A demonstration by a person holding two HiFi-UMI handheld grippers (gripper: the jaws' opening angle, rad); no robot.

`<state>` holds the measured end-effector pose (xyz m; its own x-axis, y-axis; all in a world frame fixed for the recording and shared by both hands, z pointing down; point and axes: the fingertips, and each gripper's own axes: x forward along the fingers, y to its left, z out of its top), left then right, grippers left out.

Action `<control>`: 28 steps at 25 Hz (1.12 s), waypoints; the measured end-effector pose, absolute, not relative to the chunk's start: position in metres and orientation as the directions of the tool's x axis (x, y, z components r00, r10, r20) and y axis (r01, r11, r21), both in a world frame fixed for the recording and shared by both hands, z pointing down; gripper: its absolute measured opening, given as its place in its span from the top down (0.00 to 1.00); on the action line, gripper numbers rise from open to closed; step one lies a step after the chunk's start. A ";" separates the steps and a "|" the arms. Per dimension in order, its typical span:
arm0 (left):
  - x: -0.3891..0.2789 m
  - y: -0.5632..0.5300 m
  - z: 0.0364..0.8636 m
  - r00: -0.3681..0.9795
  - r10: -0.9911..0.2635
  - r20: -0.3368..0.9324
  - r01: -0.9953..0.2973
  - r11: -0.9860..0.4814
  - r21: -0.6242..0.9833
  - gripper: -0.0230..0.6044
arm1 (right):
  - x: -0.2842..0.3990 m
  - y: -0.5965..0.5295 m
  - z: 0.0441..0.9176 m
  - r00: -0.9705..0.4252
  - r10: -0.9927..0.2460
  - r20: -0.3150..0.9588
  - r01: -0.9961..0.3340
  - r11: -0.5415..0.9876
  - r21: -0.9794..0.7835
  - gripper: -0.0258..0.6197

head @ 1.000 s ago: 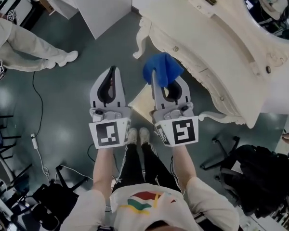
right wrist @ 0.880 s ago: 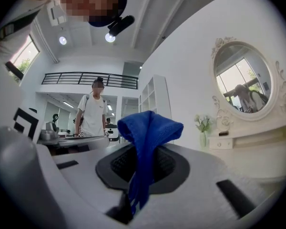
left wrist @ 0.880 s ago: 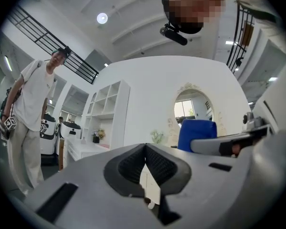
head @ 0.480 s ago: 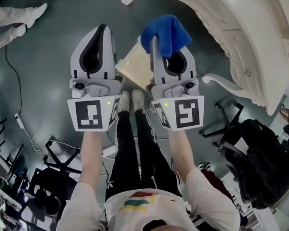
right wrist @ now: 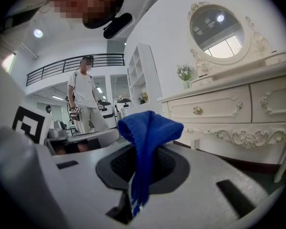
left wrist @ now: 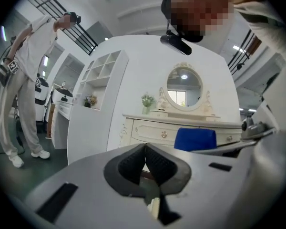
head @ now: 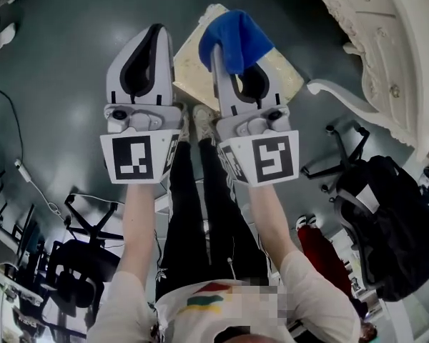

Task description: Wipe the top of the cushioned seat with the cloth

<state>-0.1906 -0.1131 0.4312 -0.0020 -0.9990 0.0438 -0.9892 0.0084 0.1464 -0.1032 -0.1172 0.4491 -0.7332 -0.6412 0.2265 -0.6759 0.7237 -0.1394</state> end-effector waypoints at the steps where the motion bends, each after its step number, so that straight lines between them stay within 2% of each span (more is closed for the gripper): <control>1: -0.188 -0.112 0.437 -0.002 -0.999 0.049 -0.992 0.008 0.126 0.96 | -0.101 -0.115 0.456 -0.730 -0.641 0.239 -0.680 0.718 -0.149 0.91; 6: -0.172 -0.105 0.464 0.033 -0.994 0.101 -0.999 -0.031 0.021 0.96 | -0.092 -0.109 0.484 -0.717 -0.632 0.295 -0.692 0.696 -0.192 0.91; 13: -0.174 -0.108 0.473 0.022 -0.993 0.115 -1.000 -0.022 0.009 0.96 | -0.094 -0.113 0.515 -0.733 -0.573 0.366 -0.678 0.659 -0.325 0.91; 22: -0.175 -0.120 0.482 0.027 -0.990 0.141 -0.999 -0.030 -0.016 0.96 | -0.103 -0.166 0.587 -0.741 -0.494 0.454 -0.655 0.386 -0.649 0.91; 28: -0.179 -0.123 0.491 0.031 -0.984 0.174 -0.999 -0.037 -0.031 0.96 | -0.112 -0.185 0.632 -0.729 -0.442 0.523 -0.669 0.296 -0.682 0.91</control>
<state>-0.1791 -0.1229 0.4906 0.0309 -0.9843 0.1738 -0.9988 -0.0369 -0.0310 -0.1116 -0.1852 0.6319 -0.7287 -0.4420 0.5231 -0.6690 0.2959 -0.6818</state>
